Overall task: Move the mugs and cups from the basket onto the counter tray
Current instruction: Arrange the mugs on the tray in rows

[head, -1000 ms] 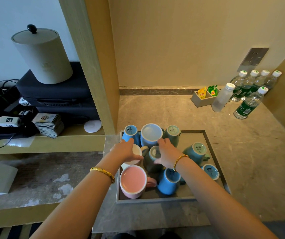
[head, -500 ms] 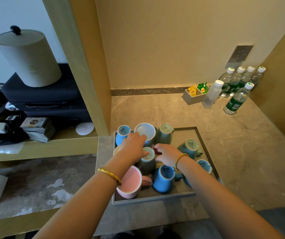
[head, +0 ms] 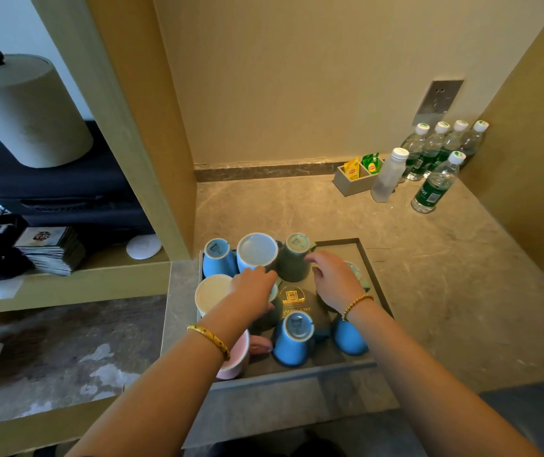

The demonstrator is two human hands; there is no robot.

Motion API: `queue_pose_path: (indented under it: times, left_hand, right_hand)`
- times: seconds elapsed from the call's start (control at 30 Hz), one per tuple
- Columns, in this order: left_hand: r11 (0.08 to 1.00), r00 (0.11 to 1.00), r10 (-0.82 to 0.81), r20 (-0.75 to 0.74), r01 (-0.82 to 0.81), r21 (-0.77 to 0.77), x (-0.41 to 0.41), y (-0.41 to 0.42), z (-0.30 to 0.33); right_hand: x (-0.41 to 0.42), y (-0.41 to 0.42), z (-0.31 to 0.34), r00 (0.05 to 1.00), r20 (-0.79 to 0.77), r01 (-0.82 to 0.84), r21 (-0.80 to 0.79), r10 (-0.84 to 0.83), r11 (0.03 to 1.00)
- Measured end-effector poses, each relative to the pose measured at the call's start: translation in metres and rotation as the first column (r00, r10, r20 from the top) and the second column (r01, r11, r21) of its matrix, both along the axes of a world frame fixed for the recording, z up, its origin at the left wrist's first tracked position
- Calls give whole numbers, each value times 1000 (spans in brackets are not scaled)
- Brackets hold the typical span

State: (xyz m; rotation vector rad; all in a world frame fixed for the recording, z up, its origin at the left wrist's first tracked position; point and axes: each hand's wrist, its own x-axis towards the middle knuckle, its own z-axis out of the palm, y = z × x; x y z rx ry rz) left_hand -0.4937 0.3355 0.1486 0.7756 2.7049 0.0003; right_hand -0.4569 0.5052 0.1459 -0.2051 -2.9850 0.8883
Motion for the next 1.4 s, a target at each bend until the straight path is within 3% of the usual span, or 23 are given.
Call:
queue_pose_path:
  times: [0.1, 0.23, 0.37, 0.5, 0.7, 1.0, 1.4]
  left_hand:
    - [998, 999, 28, -17, -29, -50, 2, 4, 0]
    - [995, 999, 31, -45, -35, -93, 2, 8, 5]
    - [993, 991, 108, -74, -103, 64, 3, 14, 16]
    - [986, 980, 169, -110, -166, 30, 9, 18, 18]
    - [964, 964, 265, 2, -265, 19, 19, 11, 9]
    - [944, 946, 324, -4, -323, 72, 23, 13, 3]
    - [929, 932, 363, -12, -361, 78, 27, 15, 0]
  right_hand:
    - [-6, 14, 0, 1000, -11, -3, 85, 4, 996]
    - [-10, 33, 0, 995, 103, -23, 216, 0, 976]
    - [-8, 50, -1, 956, 290, -97, 154, 49, 983]
    - [-3, 56, -3, 889, 447, -193, 174, 97, 966]
    - [-5, 61, -4, 927, 354, -189, 163, 121, 968]
    - [-14, 36, 1, 908, 276, -351, 89, 315, 932]
    - [-21, 13, 0, 867, 292, -454, 129, 404, 882]
